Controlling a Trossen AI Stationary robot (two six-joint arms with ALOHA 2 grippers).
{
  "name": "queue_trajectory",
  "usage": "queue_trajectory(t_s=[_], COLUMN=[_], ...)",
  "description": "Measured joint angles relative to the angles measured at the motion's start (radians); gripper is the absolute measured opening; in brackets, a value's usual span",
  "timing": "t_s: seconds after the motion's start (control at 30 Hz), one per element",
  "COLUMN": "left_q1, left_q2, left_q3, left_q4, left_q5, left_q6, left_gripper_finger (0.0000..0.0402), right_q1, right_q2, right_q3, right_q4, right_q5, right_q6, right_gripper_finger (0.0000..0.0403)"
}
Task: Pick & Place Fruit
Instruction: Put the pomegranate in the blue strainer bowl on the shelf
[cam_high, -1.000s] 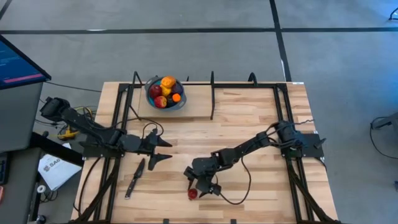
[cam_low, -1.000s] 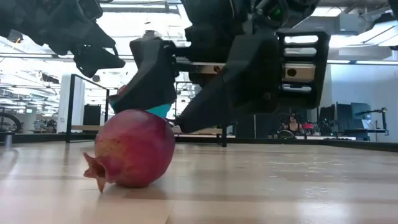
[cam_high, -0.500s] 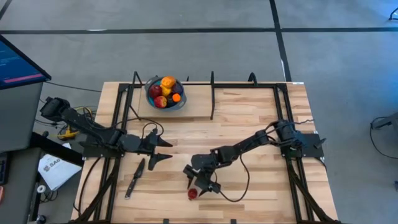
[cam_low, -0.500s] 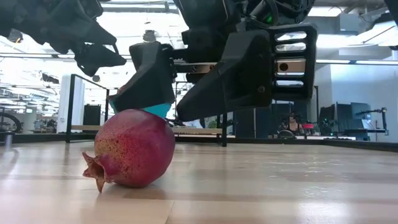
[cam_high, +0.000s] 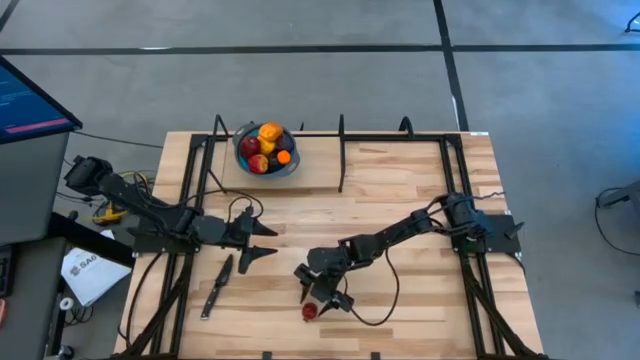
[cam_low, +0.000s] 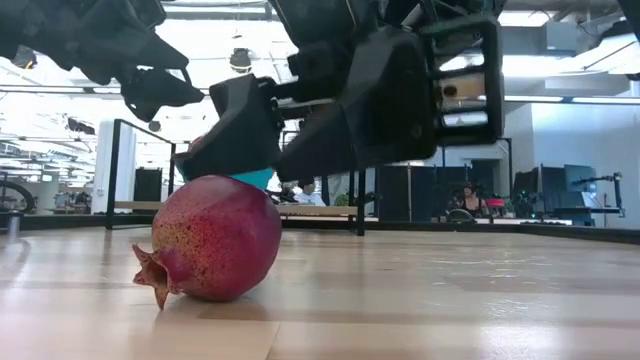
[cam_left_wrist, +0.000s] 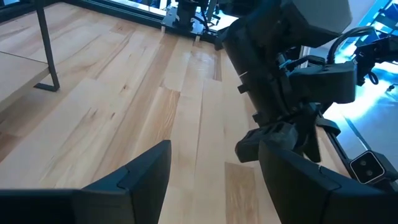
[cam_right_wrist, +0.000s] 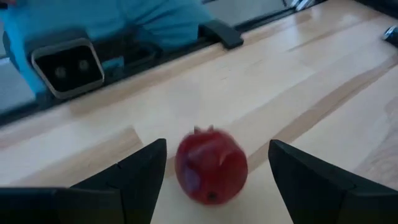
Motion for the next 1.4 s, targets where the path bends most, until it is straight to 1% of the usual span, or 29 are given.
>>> queue_trajectory(t_s=[0.1,0.17,0.53,0.63,0.77,0.87,1.03,1.1,1.23,1.33,1.4], left_q1=[0.000,0.000,0.000,0.000,0.000,0.000,0.000,0.000,0.000,0.000,0.000], left_q2=[0.000,0.000,0.000,0.000,0.000,0.000,0.000,0.000,0.000,0.000,0.000], left_q3=[0.000,0.000,0.000,0.000,0.000,0.000,0.000,0.000,0.000,0.000,0.000], left_q4=[0.003,0.005,0.010,0.014,0.017,0.021,0.031,0.036,0.040,0.041,0.041], left_q5=[0.000,0.000,0.000,0.000,0.000,0.000,0.001,0.001,0.001,0.001,0.001], left_q6=[0.000,0.000,0.000,0.000,-0.001,-0.002,-0.003,-0.003,-0.004,-0.004,-0.004], left_gripper_finger=[0.0236,0.0237,0.0237,0.0235,0.0233,0.0232,0.0232,0.0232,0.0232,0.0232,0.0232], right_q1=[0.004,0.009,0.030,0.036,0.043,0.045,0.049,0.048,0.048,0.046,0.046], right_q2=[0.000,0.000,0.000,0.000,0.000,0.036,0.057,0.067,0.073,0.073,0.073], right_q3=[0.000,0.000,0.000,0.000,0.000,0.001,0.007,-0.003,0.002,0.000,0.000], right_q4=[0.029,0.031,0.023,0.022,0.021,0.057,0.093,0.061,0.071,0.059,0.061], right_q5=[0.007,0.040,0.057,0.085,0.091,0.095,0.118,0.122,0.135,0.138,0.161], right_q6=[0.044,0.055,0.062,0.047,0.052,0.060,0.071,0.089,0.106,0.148,0.184], right_gripper_finger=[0.0276,0.0276,0.0276,0.0276,0.0276,0.0276,0.0276,0.0276,0.0276,0.0276,0.0276])
